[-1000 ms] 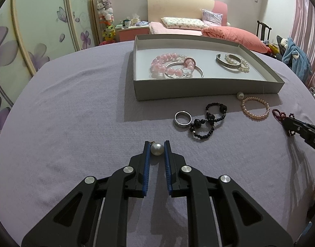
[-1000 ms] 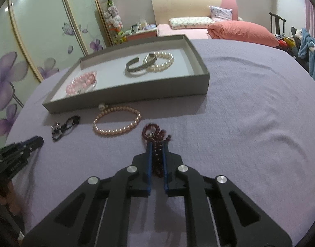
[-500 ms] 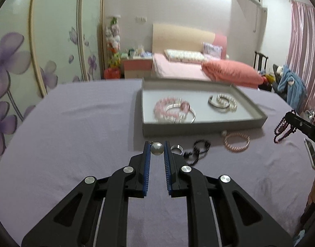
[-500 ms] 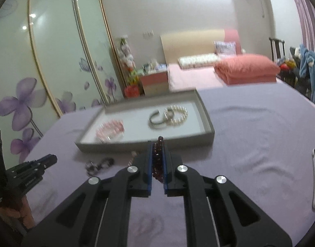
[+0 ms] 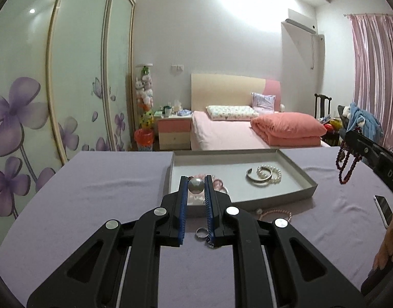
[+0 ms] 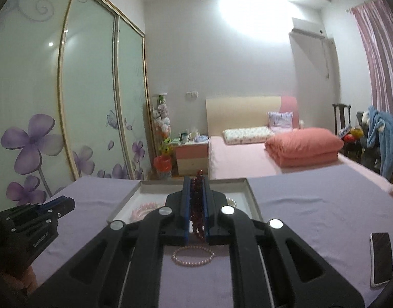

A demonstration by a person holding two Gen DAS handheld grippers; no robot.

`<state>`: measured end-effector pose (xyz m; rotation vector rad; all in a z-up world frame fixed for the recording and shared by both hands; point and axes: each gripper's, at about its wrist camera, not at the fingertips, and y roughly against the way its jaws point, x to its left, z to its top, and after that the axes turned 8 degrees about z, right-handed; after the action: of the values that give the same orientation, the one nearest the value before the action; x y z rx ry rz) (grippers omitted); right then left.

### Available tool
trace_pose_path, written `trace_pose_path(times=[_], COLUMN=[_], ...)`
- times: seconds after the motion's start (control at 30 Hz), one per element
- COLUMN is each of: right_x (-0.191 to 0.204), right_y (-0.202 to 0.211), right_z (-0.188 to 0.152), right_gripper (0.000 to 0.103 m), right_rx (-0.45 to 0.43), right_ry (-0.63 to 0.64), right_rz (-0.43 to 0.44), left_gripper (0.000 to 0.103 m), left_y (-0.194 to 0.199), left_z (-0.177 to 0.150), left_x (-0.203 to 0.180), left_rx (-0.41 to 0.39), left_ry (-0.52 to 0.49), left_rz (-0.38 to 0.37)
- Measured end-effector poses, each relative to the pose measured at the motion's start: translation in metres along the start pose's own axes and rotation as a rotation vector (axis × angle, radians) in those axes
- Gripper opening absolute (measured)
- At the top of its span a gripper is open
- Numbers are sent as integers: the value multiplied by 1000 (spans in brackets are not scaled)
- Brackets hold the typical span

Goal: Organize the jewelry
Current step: 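Carry the red bracelet and pearl earring into the gray tray and open both tools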

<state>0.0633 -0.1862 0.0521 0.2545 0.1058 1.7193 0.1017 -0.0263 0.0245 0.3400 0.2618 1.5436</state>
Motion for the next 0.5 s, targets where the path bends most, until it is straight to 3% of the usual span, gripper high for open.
trace_pose_path(times=[0.5], right_x=[4], right_y=[0], right_z=[-7], right_gripper=[9], right_rx=[-43], right_ry=[40], right_rz=[-46], left_gripper=[14], left_y=[4], left_z=[-1], left_x=[-10], left_rx=[-38], left_ry=[-4], left_rz=[6])
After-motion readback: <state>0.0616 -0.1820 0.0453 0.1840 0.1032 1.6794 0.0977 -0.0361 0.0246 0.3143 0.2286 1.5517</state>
